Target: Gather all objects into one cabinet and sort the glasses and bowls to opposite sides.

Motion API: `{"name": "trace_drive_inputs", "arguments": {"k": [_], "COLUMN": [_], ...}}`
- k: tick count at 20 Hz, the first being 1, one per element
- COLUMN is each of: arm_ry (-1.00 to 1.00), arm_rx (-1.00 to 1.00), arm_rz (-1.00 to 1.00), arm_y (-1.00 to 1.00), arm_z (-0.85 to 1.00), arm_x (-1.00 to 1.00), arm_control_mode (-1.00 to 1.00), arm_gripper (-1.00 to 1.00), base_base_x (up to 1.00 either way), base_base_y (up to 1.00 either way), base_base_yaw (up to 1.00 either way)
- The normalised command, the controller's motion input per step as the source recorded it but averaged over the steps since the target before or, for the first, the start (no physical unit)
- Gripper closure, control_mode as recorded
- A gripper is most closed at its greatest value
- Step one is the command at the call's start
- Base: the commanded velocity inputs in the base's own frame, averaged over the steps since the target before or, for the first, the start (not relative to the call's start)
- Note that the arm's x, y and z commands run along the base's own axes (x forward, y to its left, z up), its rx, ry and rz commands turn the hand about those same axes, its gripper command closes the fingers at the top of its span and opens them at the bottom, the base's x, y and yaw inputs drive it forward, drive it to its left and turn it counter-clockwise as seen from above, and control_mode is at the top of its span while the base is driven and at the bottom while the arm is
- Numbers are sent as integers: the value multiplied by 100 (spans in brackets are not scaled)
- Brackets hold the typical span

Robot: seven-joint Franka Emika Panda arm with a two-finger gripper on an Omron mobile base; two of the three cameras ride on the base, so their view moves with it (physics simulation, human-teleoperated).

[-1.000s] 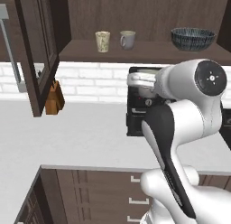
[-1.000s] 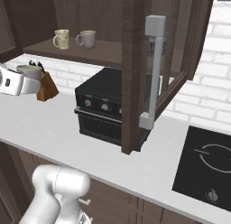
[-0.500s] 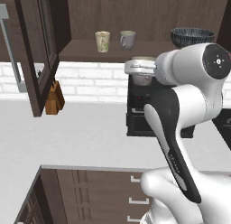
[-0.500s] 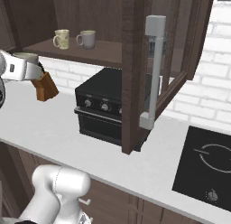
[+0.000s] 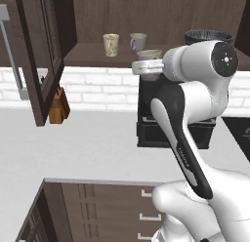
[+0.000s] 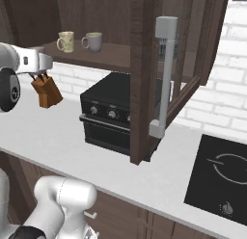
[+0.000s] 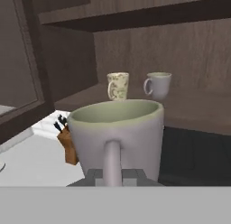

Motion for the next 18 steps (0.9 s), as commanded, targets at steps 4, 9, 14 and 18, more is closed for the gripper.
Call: {"name": "trace_drive_inputs", "arguments": {"k": [4,9,14,18], "arm_ry": [-10,-2,0,0], "arm_rx": [-12,-2,1,1], "arm_rz": [3,1,0,-1], "arm_y": [0,0,1,3], "arm_z": [1,17,28,11], "arm_x": [37,39,31,28], "arm_control_mode": [-100,-100,-100,-100], "arm_gripper": [100,100,100,100], "base_base_x": [0,0,0,0], "base_base_y": [0,0,0,0], "base_base_yaw": [0,0,0,0]}}
